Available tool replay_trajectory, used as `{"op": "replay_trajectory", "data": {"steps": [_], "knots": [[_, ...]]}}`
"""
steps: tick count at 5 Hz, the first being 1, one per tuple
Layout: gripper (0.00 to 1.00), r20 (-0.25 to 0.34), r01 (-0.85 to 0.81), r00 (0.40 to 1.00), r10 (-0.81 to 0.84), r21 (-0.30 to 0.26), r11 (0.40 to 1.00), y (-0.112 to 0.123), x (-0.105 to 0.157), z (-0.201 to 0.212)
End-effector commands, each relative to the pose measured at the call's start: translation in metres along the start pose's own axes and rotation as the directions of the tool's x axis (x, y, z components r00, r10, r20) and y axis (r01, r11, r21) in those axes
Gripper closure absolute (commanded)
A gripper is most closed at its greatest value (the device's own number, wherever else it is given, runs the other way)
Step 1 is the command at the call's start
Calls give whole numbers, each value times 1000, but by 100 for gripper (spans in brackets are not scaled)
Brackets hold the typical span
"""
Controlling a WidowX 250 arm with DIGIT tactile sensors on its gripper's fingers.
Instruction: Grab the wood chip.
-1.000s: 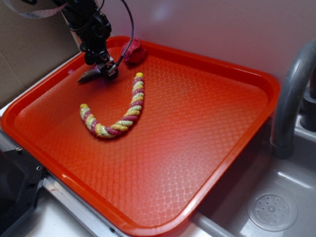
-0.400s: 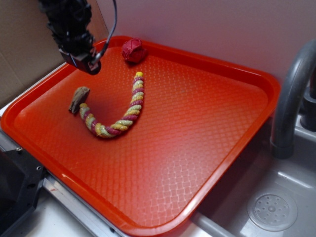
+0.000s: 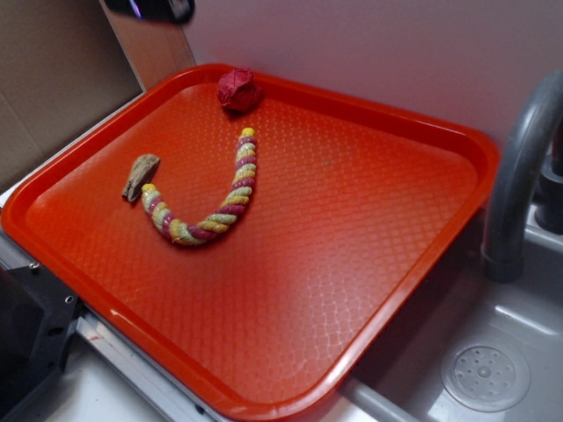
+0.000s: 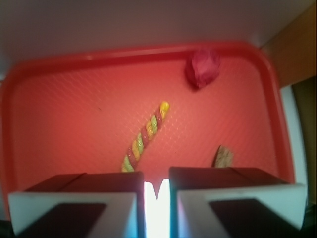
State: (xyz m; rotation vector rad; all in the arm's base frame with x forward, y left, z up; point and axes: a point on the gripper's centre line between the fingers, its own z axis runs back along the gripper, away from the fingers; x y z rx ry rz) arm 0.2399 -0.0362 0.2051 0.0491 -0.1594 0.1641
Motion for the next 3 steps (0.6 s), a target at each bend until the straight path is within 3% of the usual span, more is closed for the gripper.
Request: {"op": "replay_trajectory", "data": {"steps": [1,3], "knots": [[0,71,173,983,-167,-94,980,38,0,-16],[0,33,155,988,-154,-37,987,63,-6,-50]]}}
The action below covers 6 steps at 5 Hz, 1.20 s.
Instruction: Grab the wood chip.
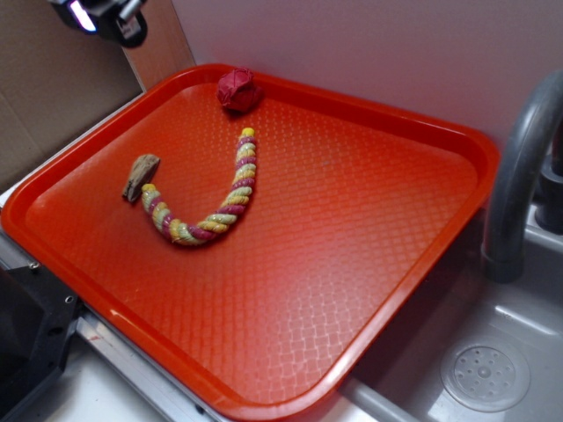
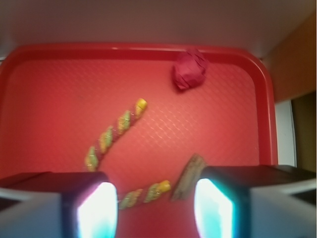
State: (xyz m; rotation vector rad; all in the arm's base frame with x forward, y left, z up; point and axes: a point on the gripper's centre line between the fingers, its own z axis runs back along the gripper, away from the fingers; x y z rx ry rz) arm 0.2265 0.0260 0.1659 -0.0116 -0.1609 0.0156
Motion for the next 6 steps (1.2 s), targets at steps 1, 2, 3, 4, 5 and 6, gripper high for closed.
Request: {"op": "replay_trajectory", "data": {"steps": [1,2,3,4,5,6], "knots": [[0,37,8,999,-11,94,996,9,-3,-25],[0,25,-103,995,101,94,990,27,-7,-39],[0,24,-356,934,356,42,933,40,-4,-41],[0,32,-578,816,577,50,815,29,3,-45],[0,85,-672,739,668,36,740,21,1,-63],[0,94,-659,752,653,63,750,21,-6,-84]]}}
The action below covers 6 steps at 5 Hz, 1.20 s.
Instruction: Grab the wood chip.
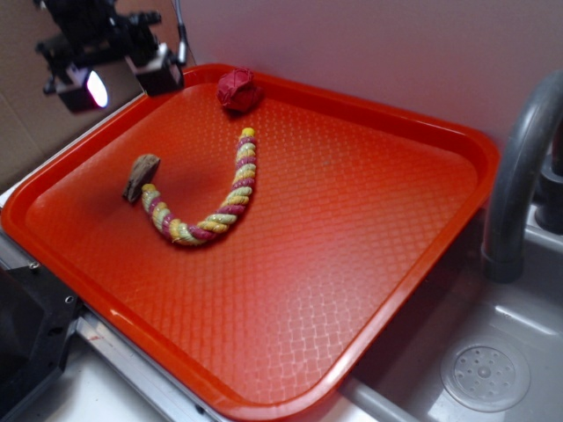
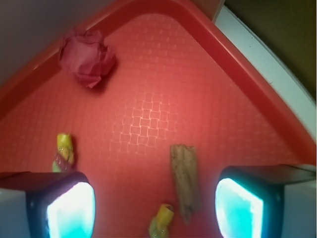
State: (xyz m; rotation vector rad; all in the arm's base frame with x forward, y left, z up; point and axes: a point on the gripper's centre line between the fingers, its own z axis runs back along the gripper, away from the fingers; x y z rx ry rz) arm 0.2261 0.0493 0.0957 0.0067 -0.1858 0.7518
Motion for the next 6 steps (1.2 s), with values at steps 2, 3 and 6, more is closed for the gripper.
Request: {"op": "replay_trajectory", "data": {"steps": [2,3,6], "knots": [[0,-8,57,998,-58,-32,998,15,9,-38],[0,-24,35,999,-36,-23,999,12,9,-45],[0,-20,106,994,-106,20,994,27,7,-63]]}}
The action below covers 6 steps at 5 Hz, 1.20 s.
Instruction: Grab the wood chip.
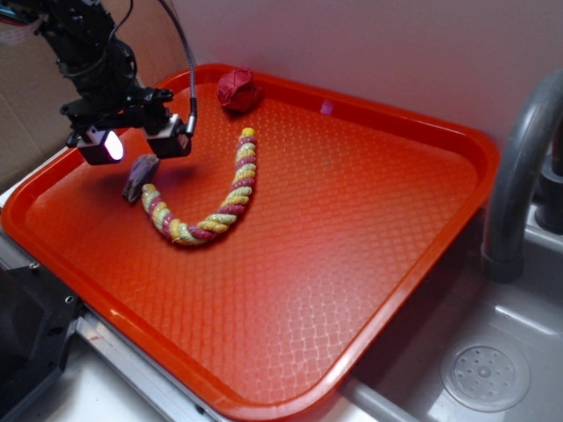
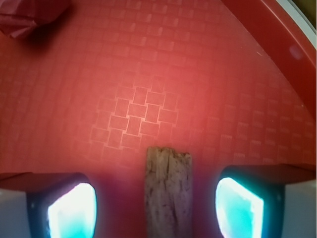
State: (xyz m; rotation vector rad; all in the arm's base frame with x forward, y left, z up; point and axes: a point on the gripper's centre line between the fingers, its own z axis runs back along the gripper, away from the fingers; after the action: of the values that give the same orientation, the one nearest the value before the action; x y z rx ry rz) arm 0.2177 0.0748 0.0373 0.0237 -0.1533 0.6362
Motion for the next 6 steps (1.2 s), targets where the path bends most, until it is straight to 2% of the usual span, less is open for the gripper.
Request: {"op": "replay_trajectory", "data": {"steps": [1,2,3,4,5,6], "knots": [[0,2,2,1000,-2,31,1000,9,3,-12],[0,0,26,1000,-26,56,998,16,-3,-16],[0,-2,45,999,-45,59,997,22,-10,-15],[0,-30,49,998,-48,51,998,18,-19,-22],[100,-59,52,997,-49,59,997,12,-22,-29],[100,-67,55,997,-50,74,996,10,-23,-31]]}}
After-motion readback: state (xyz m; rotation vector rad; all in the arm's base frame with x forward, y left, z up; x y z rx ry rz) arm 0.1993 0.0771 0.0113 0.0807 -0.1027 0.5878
